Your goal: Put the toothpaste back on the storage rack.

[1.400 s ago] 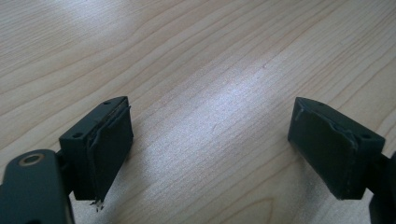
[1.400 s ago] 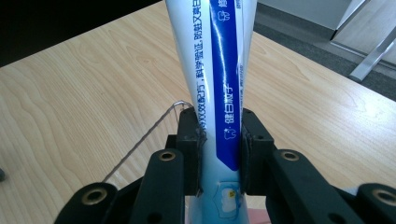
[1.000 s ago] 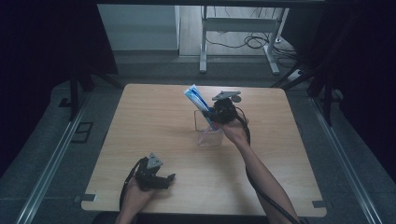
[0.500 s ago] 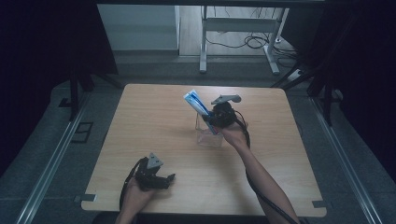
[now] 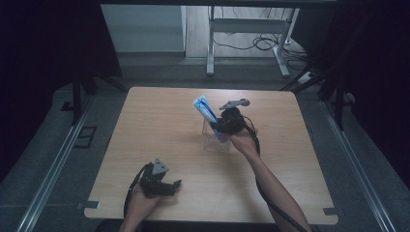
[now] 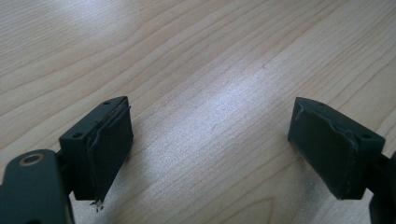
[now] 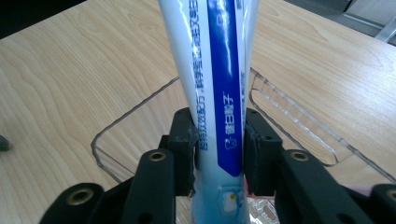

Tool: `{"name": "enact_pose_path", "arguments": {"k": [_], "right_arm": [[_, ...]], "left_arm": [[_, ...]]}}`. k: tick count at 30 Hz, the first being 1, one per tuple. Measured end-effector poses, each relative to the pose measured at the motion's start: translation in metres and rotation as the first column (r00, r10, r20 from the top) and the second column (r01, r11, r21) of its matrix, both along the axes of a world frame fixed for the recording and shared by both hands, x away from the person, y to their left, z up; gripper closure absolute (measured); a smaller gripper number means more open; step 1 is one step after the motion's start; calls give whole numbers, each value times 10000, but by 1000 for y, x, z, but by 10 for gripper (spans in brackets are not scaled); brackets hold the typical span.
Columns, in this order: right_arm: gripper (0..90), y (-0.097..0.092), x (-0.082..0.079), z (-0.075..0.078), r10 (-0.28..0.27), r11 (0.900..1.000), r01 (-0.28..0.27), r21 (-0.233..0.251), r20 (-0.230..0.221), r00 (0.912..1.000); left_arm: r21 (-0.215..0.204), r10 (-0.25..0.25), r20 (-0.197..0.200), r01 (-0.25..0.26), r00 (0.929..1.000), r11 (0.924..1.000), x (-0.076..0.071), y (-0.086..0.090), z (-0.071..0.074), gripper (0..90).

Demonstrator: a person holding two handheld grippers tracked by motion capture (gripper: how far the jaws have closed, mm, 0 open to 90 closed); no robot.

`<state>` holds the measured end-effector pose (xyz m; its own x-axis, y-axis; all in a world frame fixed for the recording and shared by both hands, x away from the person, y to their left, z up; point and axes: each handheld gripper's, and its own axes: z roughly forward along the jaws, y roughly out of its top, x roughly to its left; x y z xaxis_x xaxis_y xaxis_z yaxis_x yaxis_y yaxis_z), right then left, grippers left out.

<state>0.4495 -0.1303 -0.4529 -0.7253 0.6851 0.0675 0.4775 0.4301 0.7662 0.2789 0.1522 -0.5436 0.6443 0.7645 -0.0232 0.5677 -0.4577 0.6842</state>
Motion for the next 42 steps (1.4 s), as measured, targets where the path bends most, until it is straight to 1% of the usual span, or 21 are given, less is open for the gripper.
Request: {"name": "enact_pose_path", "arguments": {"k": [3,4,6,13,19,21,25,29,34,38,40,42], "right_arm": [[594,0,0,1,173,9998,-171,110,-131,9998],[587,1,0,0,204,9998,-204,-18,-137,9997],[581,2,-1,0,192,9997,-194,-127,-85,9998],[531,2,-2,1,307,9995,-308,-89,-141,9994],[514,3,-3,3,387,9991,-390,-162,-150,9991],[509,2,-4,4,353,9993,-355,-98,-164,9992],[487,0,-5,9,383,9992,-382,74,-53,9993],[457,-1,-8,14,474,9988,-475,134,81,9988],[412,-2,-12,16,587,9982,-589,84,226,9980],[365,-4,-14,18,717,9973,-720,142,242,9971],[336,-5,-15,20,825,9963,-829,237,155,9965],[312,-5,-17,22,912,9956,-915,206,156,9957]], "left_arm": [[-7,5,0,-5,10000,10000,0,0,0,141],[-2,2,0,-2,10000,10000,0,0,0,140],[-1,0,-1,0,10000,10000,0,0,0,141],[-6,5,-1,-5,10000,10000,0,0,0,140],[-1,3,2,-3,10000,10000,0,0,0,141],[-6,6,0,-6,10000,10000,0,0,0,140],[-6,7,0,-7,10000,10000,0,0,0,141],[-19,7,-2,-7,10000,10000,0,0,0,140],[-22,7,1,-7,10000,10000,0,0,0,141],[-20,6,1,-6,10000,10000,0,0,0,141],[-18,3,2,-3,10000,10000,0,0,0,140],[-18,3,2,-3,10000,10000,0,0,0,141]]}}
